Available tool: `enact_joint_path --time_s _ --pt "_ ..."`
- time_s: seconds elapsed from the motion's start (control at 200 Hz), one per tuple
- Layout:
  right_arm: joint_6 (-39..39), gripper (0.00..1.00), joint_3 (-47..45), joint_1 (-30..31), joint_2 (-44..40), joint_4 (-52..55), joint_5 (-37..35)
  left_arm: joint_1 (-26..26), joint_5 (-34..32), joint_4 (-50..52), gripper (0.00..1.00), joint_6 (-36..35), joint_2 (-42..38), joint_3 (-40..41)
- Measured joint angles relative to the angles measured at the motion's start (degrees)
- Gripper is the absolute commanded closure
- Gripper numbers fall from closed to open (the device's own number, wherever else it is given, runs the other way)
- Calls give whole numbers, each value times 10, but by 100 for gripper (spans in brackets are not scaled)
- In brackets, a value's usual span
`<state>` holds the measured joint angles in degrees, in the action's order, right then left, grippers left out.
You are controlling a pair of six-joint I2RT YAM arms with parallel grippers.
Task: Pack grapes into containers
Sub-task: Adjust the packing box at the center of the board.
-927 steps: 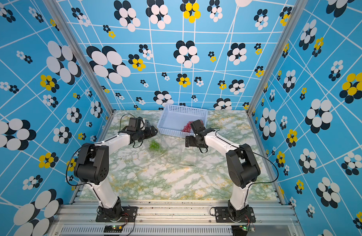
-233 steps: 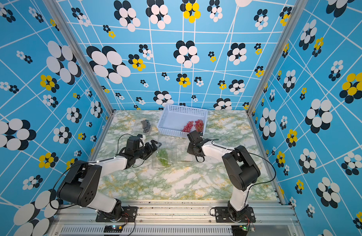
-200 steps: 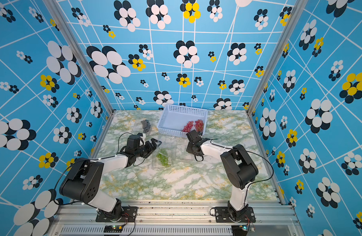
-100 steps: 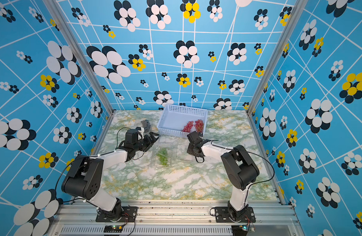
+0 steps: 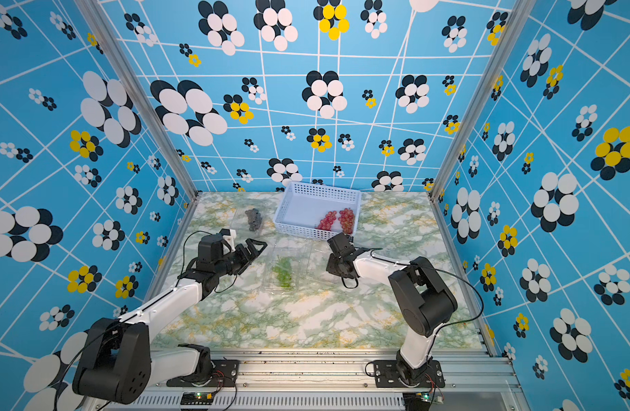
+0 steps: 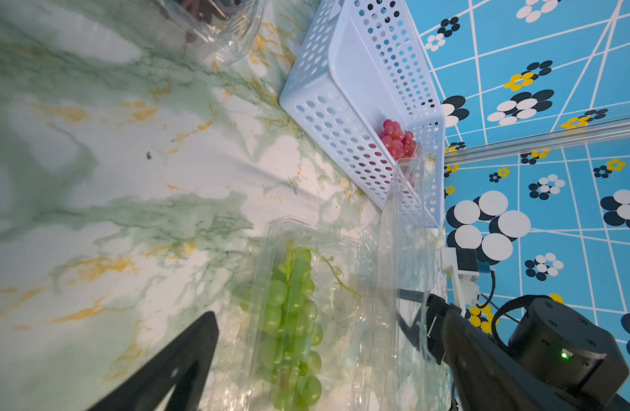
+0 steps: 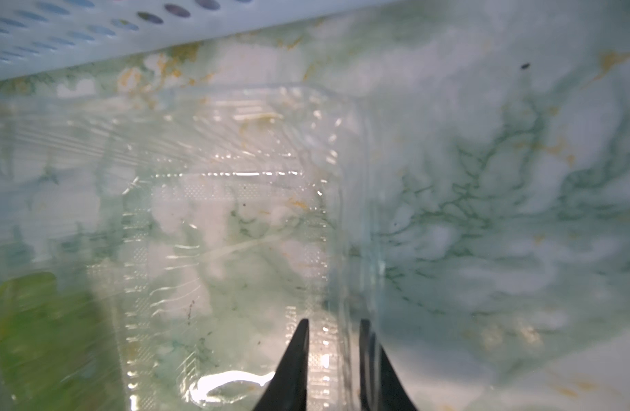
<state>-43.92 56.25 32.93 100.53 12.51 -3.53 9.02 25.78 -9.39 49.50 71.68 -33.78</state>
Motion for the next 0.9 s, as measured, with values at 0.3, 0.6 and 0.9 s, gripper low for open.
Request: enact_joint_path --time_s 0.3,0.6,0.9 --pt "46 77 -14 25 -7 -15 -3 1 0 11 0 0 -8 25" --pt "128 78 -65 26 -50 -25 -29 -2 4 38 0 -11 -29 8" --pt "197 68 -93 26 -70 -25 -65 -8 7 48 1 -16 -29 -6"
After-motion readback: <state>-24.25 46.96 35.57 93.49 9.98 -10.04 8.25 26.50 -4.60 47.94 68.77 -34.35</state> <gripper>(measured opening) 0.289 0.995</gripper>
